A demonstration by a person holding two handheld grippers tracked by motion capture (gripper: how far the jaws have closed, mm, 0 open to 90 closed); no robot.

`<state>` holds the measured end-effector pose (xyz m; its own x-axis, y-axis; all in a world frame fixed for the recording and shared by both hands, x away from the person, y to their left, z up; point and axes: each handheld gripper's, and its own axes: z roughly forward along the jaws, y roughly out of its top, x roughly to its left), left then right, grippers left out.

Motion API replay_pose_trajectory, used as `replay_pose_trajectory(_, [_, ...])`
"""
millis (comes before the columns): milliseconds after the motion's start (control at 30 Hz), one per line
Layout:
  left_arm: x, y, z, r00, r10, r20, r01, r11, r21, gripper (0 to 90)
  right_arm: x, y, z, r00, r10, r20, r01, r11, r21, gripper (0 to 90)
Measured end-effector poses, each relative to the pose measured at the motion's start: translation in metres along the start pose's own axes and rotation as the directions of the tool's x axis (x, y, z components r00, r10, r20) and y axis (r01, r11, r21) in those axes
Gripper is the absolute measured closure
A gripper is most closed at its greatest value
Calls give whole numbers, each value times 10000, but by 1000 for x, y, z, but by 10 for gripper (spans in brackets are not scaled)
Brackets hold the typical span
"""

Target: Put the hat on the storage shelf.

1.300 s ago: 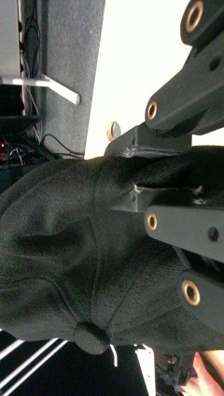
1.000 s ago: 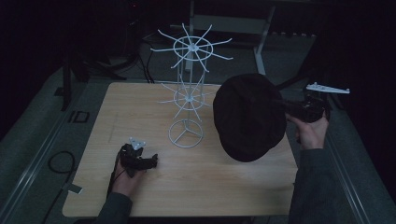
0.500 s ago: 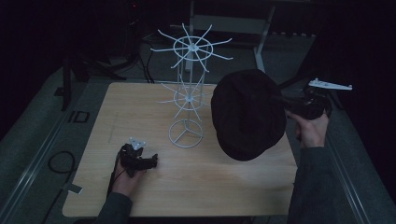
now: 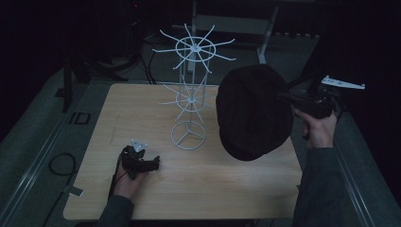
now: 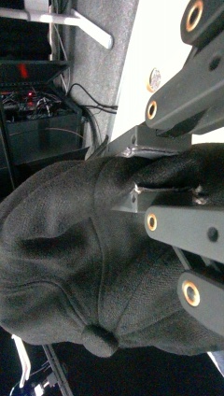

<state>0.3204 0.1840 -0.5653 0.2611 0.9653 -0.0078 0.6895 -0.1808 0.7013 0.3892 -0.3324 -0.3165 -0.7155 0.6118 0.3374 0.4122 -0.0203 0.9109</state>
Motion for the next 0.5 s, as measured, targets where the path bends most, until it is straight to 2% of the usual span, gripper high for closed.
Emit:
replay_pose_trajectory(233, [0,0,0,10000,2,0,-2,10000,1,94,3,5,-1,9998,-158,-94,157,9999,-46,773])
replay_pose_trajectory(500, [0,0,0,10000,3,1,-3,10000,2,94,4,9,-2,9996,-102,-251,97,9997,-202,773])
